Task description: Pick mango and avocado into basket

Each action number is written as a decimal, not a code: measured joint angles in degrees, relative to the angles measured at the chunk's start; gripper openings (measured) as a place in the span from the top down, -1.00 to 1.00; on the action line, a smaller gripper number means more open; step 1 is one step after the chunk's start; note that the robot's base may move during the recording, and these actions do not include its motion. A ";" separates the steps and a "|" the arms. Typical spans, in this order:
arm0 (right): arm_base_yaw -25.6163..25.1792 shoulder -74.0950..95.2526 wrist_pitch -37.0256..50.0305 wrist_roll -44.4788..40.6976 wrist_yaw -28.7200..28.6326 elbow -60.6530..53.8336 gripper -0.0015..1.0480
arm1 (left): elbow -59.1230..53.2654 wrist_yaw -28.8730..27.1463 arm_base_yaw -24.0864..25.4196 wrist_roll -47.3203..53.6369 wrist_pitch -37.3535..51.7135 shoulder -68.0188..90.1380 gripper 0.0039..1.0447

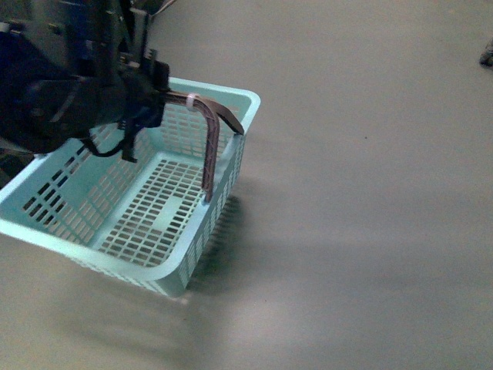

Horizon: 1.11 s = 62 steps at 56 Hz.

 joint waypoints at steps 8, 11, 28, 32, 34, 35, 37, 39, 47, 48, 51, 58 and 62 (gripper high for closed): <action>0.00 0.00 0.00 0.00 -0.02 0.00 -0.83 | -13.44 1.22 2.36 -3.72 3.21 -14.23 0.90; 0.00 0.00 0.00 0.00 0.00 0.00 -0.83 | -16.90 1.40 3.21 -4.63 3.32 -18.67 0.90; 0.00 0.00 0.00 0.00 -0.02 0.00 -0.83 | -32.41 2.23 4.83 -8.85 -3.41 -44.70 0.90; 0.00 0.00 0.00 0.00 -0.02 0.00 -0.83 | -34.84 2.21 4.28 -9.90 -5.57 -49.94 0.90; 0.00 0.00 0.00 0.00 -0.02 0.00 -0.83 | -35.54 2.05 4.00 -10.21 -6.36 -51.65 0.90; 0.00 0.00 0.00 0.00 -0.02 0.00 -0.83 | -36.15 1.84 3.69 -10.47 -7.13 -53.29 0.90; 0.00 0.00 0.00 0.00 -0.02 0.00 -0.83 | -36.70 1.51 3.32 -10.62 -7.87 -54.88 0.90; 0.00 0.00 0.00 0.00 -0.02 0.00 -0.83 | -37.31 1.05 2.73 -10.73 -9.14 -57.20 0.90; 0.00 0.00 0.00 0.00 0.00 0.00 -0.83 | -37.94 -0.48 0.83 -10.56 -12.94 -63.91 0.90; 0.00 0.00 0.00 0.00 0.00 0.00 -0.83 | -37.94 -0.59 0.55 -10.38 -13.53 -64.96 0.90; 0.00 0.00 0.00 0.00 -0.02 0.00 -0.83 | -37.94 -0.68 0.17 -10.08 -13.94 -66.40 0.90; 0.00 0.00 0.00 0.00 -0.02 0.00 -0.83 | -37.92 -0.66 -0.09 -9.86 -14.03 -67.23 0.90; 0.00 0.00 0.00 0.00 -0.02 0.00 -0.83 | -37.94 -0.72 -0.09 -9.86 -14.19 -67.19 0.90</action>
